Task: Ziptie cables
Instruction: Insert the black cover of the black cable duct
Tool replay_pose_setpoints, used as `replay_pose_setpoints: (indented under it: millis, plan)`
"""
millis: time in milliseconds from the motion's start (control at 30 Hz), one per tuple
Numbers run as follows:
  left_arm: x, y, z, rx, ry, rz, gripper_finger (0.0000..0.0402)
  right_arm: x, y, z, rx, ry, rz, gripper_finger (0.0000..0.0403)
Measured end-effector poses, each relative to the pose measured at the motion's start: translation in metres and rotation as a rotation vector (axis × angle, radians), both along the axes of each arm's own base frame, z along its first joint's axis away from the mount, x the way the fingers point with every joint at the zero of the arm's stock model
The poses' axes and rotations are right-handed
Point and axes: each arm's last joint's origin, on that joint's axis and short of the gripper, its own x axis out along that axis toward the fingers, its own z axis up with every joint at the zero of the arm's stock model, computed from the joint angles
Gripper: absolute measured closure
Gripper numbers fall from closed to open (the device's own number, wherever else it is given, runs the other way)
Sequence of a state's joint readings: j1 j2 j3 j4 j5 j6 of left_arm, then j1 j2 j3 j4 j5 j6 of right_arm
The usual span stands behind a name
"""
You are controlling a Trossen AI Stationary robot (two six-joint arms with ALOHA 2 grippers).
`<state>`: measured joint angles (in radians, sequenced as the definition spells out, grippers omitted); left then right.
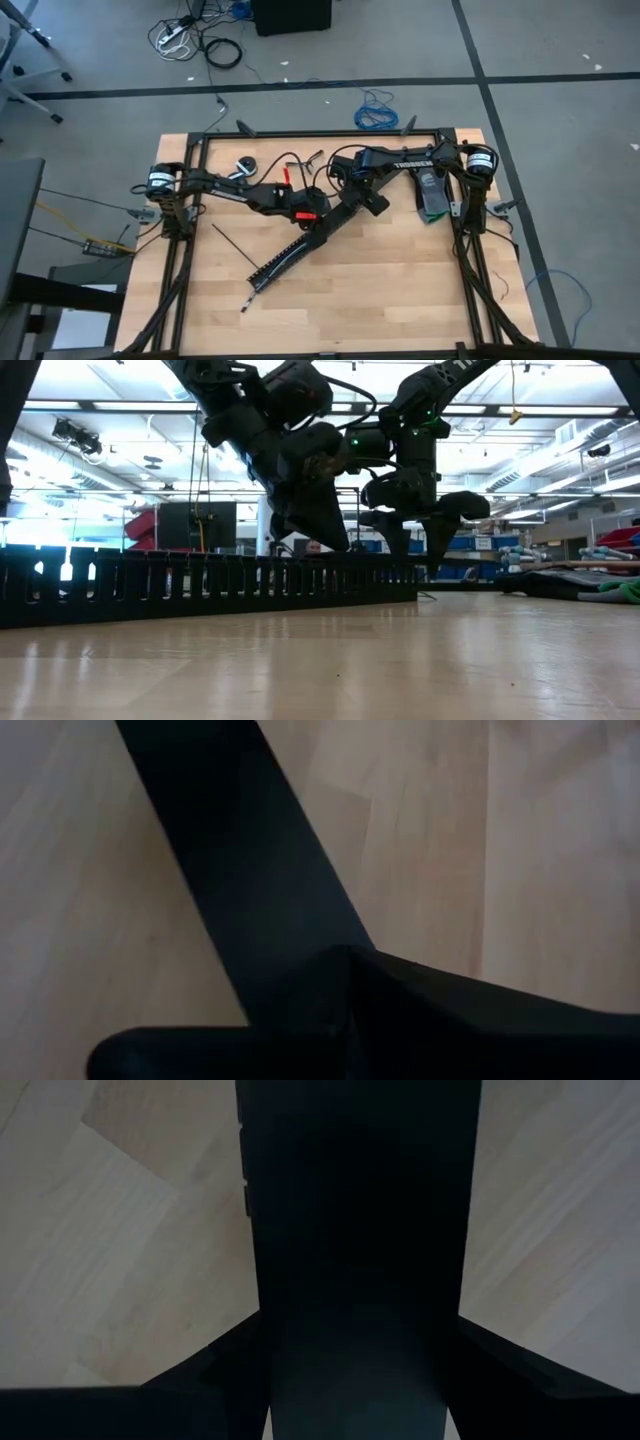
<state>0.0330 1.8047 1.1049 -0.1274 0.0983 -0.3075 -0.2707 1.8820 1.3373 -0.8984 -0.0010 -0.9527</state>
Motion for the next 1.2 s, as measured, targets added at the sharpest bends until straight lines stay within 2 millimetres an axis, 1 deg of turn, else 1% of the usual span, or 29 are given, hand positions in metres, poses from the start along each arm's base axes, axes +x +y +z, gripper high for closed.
replay_pose_setpoints:
  millis: [133, 1200]
  plan:
    - [0.0016, -0.0003, -0.0042, -0.015, 0.006, 0.005, 0.0402, -0.0001, 0.0001, 0.0000, -0.001, 0.001, -0.002, 0.0174]
    - [0.0019, -0.0002, -0.0063, -0.024, 0.015, 0.010, 0.0402, 0.0006, -0.0004, 0.0001, -0.029, 0.001, -0.026, 0.0174]
